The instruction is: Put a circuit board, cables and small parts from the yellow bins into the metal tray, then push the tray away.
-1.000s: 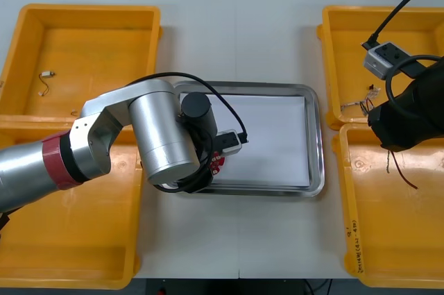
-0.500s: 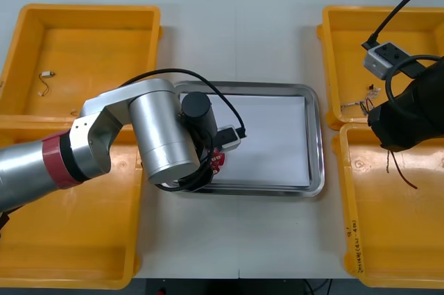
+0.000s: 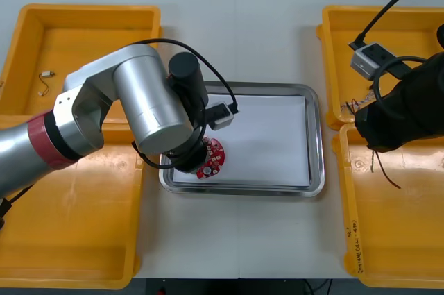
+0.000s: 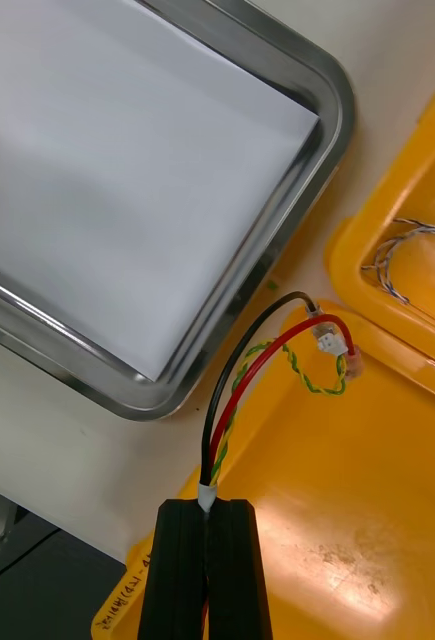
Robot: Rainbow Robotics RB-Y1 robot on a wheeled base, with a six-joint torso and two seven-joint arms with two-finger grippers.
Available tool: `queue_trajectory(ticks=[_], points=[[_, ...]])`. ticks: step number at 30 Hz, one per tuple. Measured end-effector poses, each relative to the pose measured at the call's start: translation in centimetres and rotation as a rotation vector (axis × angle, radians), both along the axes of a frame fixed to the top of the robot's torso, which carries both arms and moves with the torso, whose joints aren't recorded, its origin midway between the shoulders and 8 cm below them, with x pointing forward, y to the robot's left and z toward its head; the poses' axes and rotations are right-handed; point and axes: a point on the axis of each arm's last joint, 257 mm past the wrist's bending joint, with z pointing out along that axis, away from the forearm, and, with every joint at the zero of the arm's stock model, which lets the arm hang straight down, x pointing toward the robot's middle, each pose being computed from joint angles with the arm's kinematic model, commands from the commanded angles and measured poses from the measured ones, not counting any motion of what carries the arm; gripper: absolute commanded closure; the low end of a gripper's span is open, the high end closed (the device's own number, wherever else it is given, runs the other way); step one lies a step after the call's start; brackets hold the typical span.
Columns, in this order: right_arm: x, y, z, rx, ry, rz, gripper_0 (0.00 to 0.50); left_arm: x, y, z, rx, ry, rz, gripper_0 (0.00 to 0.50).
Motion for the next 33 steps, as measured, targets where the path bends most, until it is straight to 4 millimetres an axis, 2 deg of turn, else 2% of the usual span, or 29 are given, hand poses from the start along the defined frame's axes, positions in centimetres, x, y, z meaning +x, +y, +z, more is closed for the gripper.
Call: queue_trajectory(ticks=[14,19,22,29,33], points=[[0.7,7.7,-1.1,-0.051,-0.051,0.234,0.500,0.1,2.6,5.3,-0.025,0.031,0.098,0.000],[2.1,9.2,-2.1,-0.113,-0.078,0.429,0.500,-0.1,3.9,7.3,-0.025,0.034,0.130,0.000],[2.8,9.8,-3.1,-0.104,-0.066,0.452,0.500,0.0,4.9,8.5,-0.040,0.033,0.155,0.000],[3.7,11.3,-5.2,-0.150,-0.077,0.630,0.500,1.8,7.6,11.4,-0.079,-0.020,0.229,0.000],[4.2,12.1,-6.6,-0.173,-0.078,0.656,0.500,2.4,9.5,12.5,-0.095,-0.042,0.277,0.000]])
